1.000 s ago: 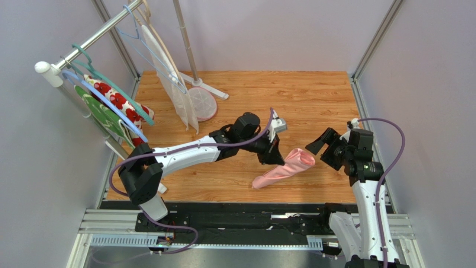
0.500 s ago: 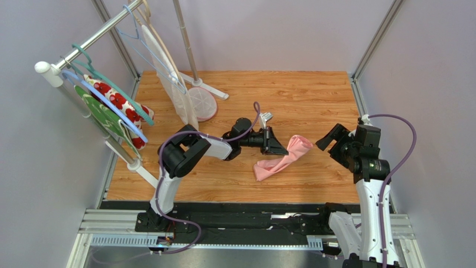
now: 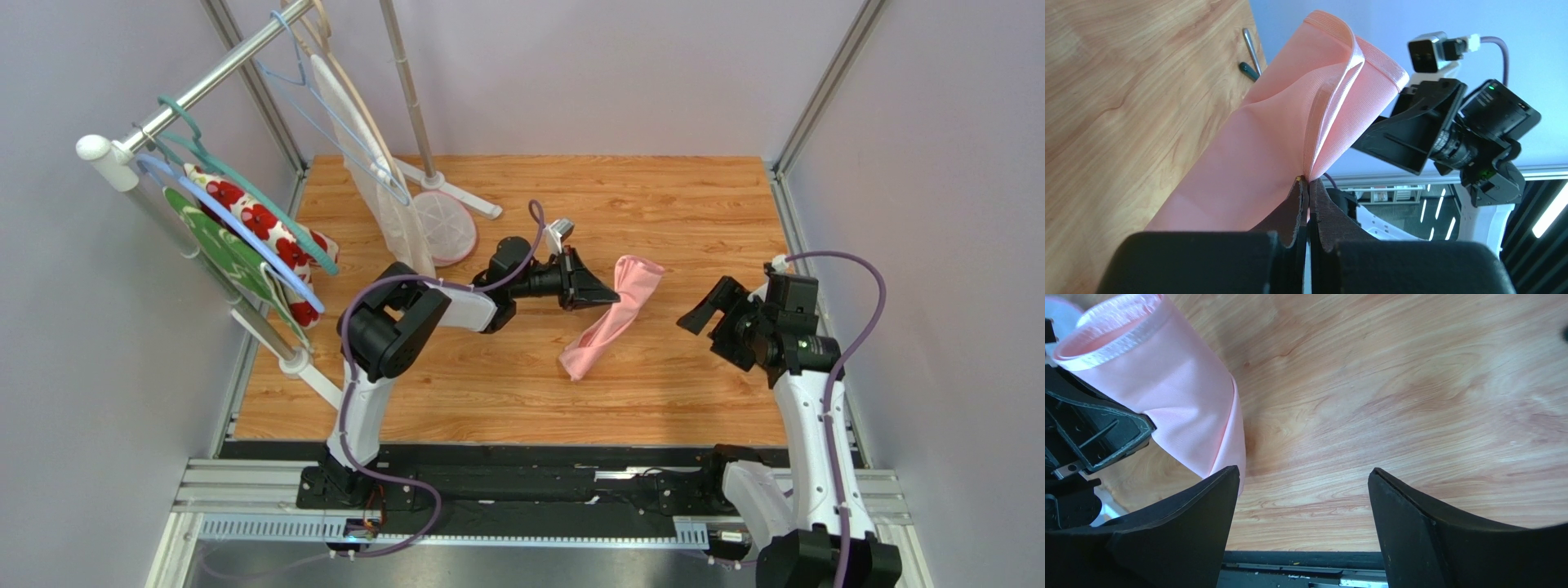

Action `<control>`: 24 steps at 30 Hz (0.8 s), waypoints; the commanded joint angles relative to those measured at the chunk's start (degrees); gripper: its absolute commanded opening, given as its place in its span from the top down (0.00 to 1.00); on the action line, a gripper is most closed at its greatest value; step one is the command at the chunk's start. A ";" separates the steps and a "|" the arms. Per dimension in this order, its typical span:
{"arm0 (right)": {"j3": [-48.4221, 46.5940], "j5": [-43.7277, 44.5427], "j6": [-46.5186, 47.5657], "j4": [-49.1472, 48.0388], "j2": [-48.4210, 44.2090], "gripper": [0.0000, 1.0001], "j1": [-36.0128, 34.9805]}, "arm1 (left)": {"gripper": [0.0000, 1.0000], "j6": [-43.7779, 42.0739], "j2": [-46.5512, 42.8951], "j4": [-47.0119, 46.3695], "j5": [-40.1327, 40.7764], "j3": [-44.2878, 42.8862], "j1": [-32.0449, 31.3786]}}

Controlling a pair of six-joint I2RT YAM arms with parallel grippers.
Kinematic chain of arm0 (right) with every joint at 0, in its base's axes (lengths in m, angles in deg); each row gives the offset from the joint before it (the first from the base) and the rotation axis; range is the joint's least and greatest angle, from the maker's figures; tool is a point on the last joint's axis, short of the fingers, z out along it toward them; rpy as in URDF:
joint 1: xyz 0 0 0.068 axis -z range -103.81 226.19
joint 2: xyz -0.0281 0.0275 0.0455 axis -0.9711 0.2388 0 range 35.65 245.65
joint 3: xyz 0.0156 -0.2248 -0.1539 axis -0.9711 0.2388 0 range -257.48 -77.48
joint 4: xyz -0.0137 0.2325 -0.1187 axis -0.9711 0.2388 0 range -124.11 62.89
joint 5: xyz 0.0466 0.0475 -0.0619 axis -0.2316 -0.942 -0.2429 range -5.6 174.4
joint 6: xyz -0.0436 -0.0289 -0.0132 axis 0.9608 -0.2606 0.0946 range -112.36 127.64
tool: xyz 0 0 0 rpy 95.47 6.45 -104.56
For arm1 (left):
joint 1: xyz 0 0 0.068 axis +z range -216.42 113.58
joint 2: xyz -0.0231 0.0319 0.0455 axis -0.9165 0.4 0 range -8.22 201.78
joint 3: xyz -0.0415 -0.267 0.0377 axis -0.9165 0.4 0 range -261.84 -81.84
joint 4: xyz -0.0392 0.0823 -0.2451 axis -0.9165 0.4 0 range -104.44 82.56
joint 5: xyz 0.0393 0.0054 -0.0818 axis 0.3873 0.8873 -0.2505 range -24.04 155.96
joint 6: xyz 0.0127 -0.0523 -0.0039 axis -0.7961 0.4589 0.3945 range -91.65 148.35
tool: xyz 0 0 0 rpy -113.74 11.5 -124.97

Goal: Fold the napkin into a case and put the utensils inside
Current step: Smooth out the smaller rectangle-folded napkin at the center of the board.

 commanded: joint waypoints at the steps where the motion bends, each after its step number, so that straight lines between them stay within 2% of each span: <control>1: 3.29 -11.84 1.62 -7.50 -0.12 0.16 -0.95 | 1.00 0.11 -3.41 1.03 1.27 -2.16 -0.20; 3: 4.36 -13.08 1.71 -10.40 -0.39 0.09 -2.70 | 1.00 -2.43 -5.43 3.58 2.85 -1.72 -0.29; 6: 5.68 -12.39 0.32 -12.51 0.93 0.05 -6.84 | 1.00 -10.15 -9.03 14.02 4.34 -2.94 -0.90; 8: 7.69 -12.03 -2.14 -14.45 0.84 0.04 -7.20 | 1.00 -18.12 -11.31 25.70 5.75 -4.43 -1.87; 10: 8.67 -6.34 -6.26 -15.34 -0.12 0.04 -7.20 | 1.00 -23.42 -12.37 36.39 9.61 -6.89 -3.70; 11: 8.85 -3.88 -7.68 -15.25 -1.26 0.04 -7.20 | 1.00 -29.02 -12.73 40.55 11.19 -7.95 -4.59; 14: 8.32 3.60 -9.80 -13.85 -1.54 0.07 -7.20 | 1.00 -38.35 -12.73 54.00 19.01 -12.78 -8.28; 15: 6.41 8.05 -10.06 -10.97 -1.10 0.07 -7.20 | 1.00 -40.22 -12.73 57.17 23.81 -14.62 -9.33; 19: 2.79 16.35 -10.68 -5.77 -1.00 0.07 -7.20 | 1.00 -47.51 -9.84 67.37 31.06 -19.55 -14.25; 21: 2.61 20.21 -11.91 -5.15 -2.58 0.06 -6.67 | 1.00 -48.93 -8.95 69.06 34.21 -21.22 -15.66; 24: 2.43 20.58 -12.35 -4.88 -4.08 0.06 -5.09 | 1.00 -52.53 -7.72 72.14 39.83 -22.11 -18.74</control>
